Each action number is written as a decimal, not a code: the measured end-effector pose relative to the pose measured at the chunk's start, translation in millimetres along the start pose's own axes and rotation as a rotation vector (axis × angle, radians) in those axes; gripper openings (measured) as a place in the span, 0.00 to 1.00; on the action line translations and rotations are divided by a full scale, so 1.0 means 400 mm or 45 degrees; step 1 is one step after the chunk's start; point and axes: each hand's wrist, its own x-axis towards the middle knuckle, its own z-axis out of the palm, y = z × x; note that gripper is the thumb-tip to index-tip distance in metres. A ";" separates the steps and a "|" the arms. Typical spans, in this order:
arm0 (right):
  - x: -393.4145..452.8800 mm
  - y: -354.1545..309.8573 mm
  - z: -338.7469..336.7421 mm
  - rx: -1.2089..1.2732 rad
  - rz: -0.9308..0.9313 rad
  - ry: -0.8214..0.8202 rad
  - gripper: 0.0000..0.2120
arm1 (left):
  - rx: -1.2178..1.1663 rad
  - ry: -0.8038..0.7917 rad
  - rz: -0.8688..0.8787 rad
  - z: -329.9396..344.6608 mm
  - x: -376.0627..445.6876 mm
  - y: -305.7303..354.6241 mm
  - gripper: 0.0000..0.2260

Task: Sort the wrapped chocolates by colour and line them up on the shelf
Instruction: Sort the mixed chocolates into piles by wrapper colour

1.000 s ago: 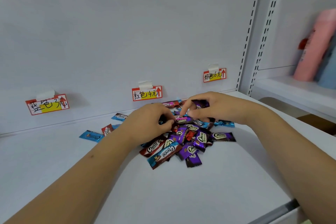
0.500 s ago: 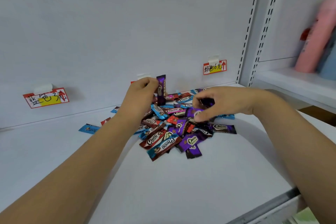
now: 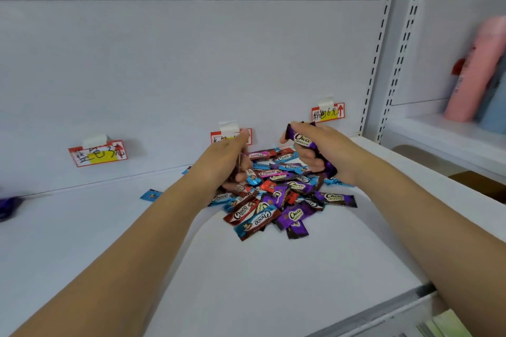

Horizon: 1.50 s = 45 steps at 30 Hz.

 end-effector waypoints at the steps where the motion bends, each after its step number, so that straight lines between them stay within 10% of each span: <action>1: -0.002 -0.006 0.026 0.004 0.014 0.013 0.18 | 0.063 0.039 0.038 -0.014 -0.016 0.001 0.15; 13: -0.010 -0.029 0.600 -0.689 -0.332 -0.401 0.08 | 1.063 0.581 0.187 -0.495 -0.443 -0.207 0.06; 20: -0.064 -0.024 0.743 -0.966 -0.549 -0.774 0.26 | 1.331 0.642 -0.010 -0.579 -0.591 -0.253 0.23; 24: -0.032 -0.023 0.665 -0.747 -0.368 -0.610 0.50 | 1.401 0.818 -0.159 -0.492 -0.566 -0.249 0.33; 34: 0.004 0.013 0.602 -0.643 -0.212 -0.377 0.42 | 1.519 0.817 -0.534 -0.325 -0.349 -0.237 0.42; 45: 0.006 0.056 0.634 -0.939 -0.408 -0.447 0.26 | 1.488 1.133 -0.666 -0.642 -0.324 -0.289 0.43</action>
